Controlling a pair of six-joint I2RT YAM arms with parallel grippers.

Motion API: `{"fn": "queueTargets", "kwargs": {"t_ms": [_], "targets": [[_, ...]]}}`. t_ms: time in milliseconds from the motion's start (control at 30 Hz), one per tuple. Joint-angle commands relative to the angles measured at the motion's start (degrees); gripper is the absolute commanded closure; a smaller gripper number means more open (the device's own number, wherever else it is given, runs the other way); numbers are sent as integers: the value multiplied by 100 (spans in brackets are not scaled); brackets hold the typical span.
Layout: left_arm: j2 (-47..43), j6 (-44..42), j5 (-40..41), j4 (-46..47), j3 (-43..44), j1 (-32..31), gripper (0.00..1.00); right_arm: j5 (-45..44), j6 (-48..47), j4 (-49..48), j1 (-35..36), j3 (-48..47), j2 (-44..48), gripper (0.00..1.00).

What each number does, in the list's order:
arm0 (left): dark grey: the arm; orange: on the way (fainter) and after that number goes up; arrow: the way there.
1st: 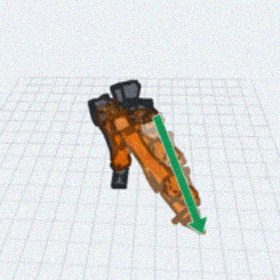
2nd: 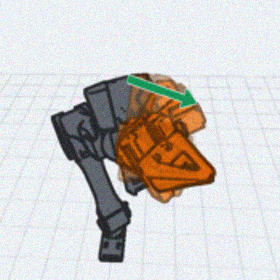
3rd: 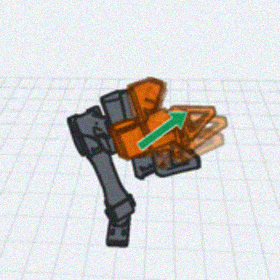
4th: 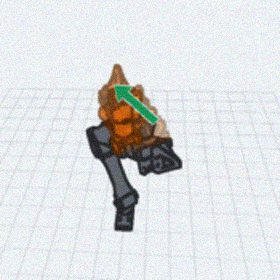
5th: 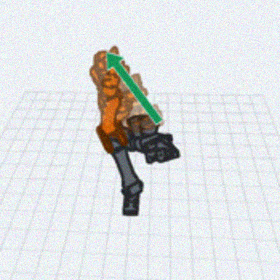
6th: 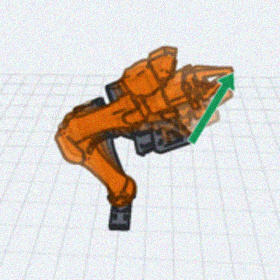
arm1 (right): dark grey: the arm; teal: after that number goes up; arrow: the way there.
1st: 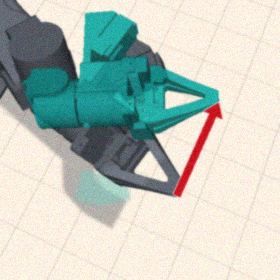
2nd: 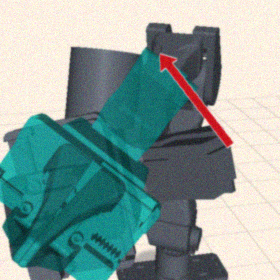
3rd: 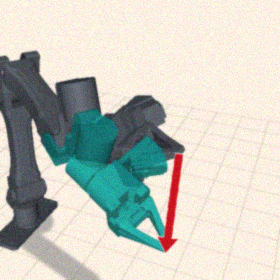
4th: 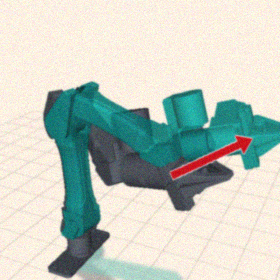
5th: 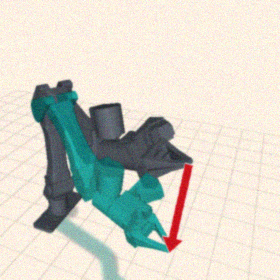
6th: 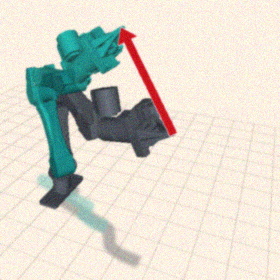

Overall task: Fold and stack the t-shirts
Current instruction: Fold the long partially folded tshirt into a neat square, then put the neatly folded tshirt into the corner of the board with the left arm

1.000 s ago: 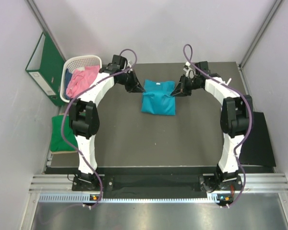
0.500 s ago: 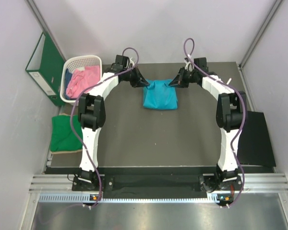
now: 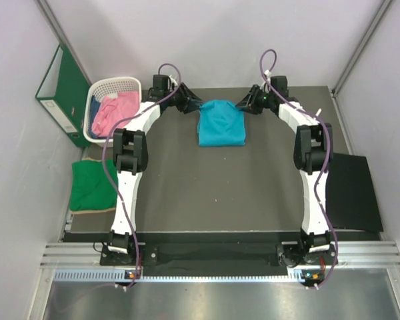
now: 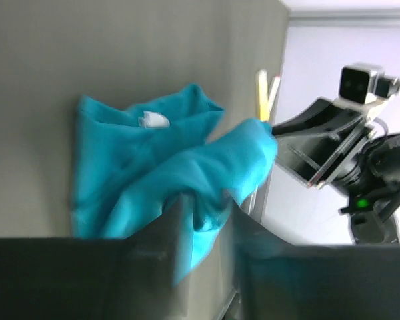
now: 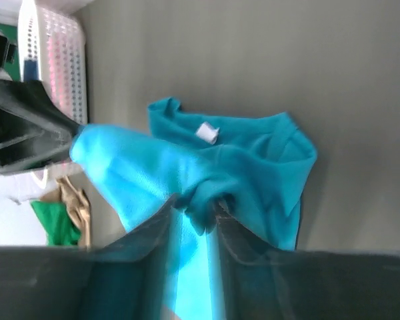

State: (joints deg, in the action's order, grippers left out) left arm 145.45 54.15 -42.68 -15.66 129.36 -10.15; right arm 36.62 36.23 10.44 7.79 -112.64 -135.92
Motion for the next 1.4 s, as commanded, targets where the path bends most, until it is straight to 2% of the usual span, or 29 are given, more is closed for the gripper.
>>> {"fn": "queueTargets", "kwargs": {"t_ms": [0,33,67,133,167,367,567,633,767,933,1000,1233,1267,1333,1367], "targets": [[256,421,-197,651,362,84,2,-172,200,-462,-85,-399,-295,51],[239,412,-189,722,371,84,2,-242,192,-507,-85,-347,-243,43],[195,386,-206,748,353,92,2,-304,192,-577,-85,-268,-173,27],[98,316,-206,749,318,92,2,-567,157,-806,-120,135,195,12],[-33,246,-206,749,213,92,2,-655,130,-850,-129,259,328,1],[-823,-87,-119,548,-577,92,2,-788,-107,-508,-243,822,1075,0],[-1579,-921,250,-445,-1570,5,2,-622,-283,9,-313,1578,1717,0],[-1686,-1282,530,-980,-1685,-83,2,-586,-335,107,-322,1894,1945,0],[-1844,-1600,874,-1413,-2168,-250,4,-533,-362,187,-322,2491,2350,0],[-1809,-1706,1086,-1545,-2459,-452,21,-507,-380,196,-322,3204,2789,0],[-1748,-1706,1138,-1501,-2538,-514,24,-498,-415,204,-348,3379,2895,0],[-1318,-1645,1121,-1449,-2302,-646,47,-507,-467,318,-454,3556,3106,0],[-1274,-1645,1121,-1457,-2240,-663,56,-507,-476,353,-489,3556,3115,0],[-1142,-1679,1156,-1483,-2179,-716,65,-481,-485,380,-524,3547,3142,0],[-1107,-1697,1182,-1501,-2178,-742,77,-472,-494,398,-550,3538,3159,0]]}}
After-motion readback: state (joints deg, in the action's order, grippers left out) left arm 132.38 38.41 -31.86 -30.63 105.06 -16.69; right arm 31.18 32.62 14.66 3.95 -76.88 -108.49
